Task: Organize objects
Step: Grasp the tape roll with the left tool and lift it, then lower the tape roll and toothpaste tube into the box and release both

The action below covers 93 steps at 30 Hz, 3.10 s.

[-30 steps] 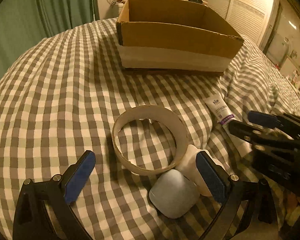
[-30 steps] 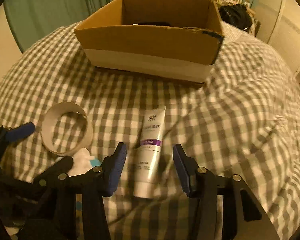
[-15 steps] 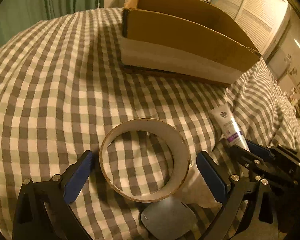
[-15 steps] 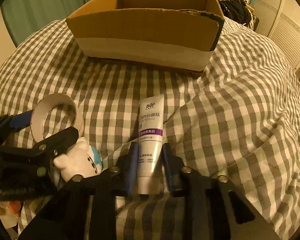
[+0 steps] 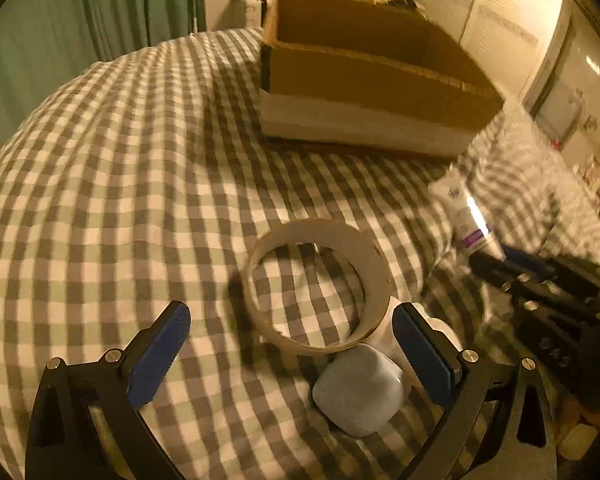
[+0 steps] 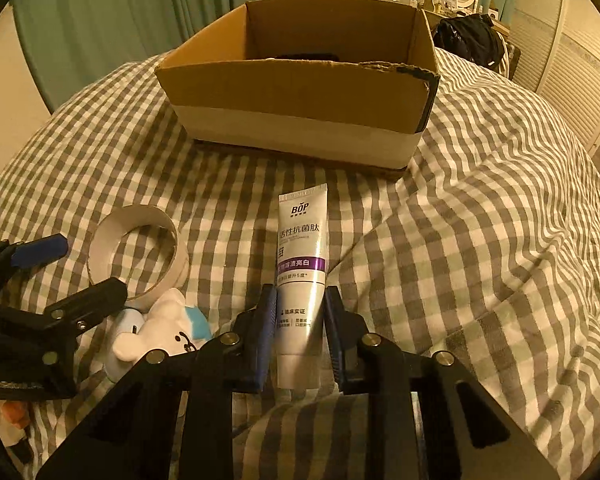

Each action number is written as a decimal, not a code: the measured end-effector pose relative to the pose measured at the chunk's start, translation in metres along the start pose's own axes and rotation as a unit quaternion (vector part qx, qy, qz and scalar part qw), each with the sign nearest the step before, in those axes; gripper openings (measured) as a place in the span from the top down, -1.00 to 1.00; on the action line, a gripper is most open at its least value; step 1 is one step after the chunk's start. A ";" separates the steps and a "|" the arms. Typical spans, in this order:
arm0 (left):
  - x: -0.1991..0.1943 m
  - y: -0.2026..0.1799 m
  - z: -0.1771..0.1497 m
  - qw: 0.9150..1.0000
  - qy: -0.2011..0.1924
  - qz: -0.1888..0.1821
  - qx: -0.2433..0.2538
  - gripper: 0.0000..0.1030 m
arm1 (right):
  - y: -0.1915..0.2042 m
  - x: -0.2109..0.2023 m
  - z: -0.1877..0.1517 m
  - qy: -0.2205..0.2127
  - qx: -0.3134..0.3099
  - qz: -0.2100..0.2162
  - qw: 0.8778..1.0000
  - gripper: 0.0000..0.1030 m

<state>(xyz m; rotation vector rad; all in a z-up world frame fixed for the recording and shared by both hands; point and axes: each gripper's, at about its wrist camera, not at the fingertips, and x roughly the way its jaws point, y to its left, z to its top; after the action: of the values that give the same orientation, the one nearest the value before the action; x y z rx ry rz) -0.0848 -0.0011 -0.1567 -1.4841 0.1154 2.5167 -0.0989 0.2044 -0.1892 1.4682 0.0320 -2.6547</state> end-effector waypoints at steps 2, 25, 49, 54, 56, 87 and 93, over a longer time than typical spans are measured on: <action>0.012 -0.010 0.005 1.000 0.006 0.005 0.017 -1.00 | -0.002 -0.002 0.001 -0.002 0.003 0.001 1.000 0.55; -0.023 0.003 0.018 0.999 -0.015 -0.017 -0.044 -0.69 | 0.012 -0.039 0.005 -0.053 -0.007 0.008 0.999 0.55; -0.166 -0.032 0.084 0.983 -0.185 0.017 0.010 -0.69 | 0.025 -0.179 0.053 -0.200 -0.033 0.020 0.979 0.55; -0.151 -0.030 0.129 0.980 -0.200 0.014 0.012 -0.69 | 0.007 -0.171 0.095 -0.207 -0.019 0.029 0.978 0.55; -0.141 -0.029 0.147 0.978 -0.209 0.011 0.012 -0.69 | 0.001 -0.163 0.110 -0.208 -0.015 0.028 0.978 0.55; -0.008 -0.015 0.205 0.991 -0.130 -0.003 -0.005 -0.91 | -0.059 -0.018 0.213 -0.174 0.040 0.031 0.983 -0.36; -0.086 -0.017 0.190 0.987 -0.162 0.009 -0.006 -0.95 | -0.054 -0.096 0.205 -0.205 0.038 0.018 0.978 -0.36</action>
<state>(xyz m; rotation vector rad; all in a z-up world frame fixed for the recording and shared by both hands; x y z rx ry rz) -0.2034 0.0361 0.0118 -1.0596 0.0602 2.7361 -0.2271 0.2521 -0.0009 0.8982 -0.1287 -2.8977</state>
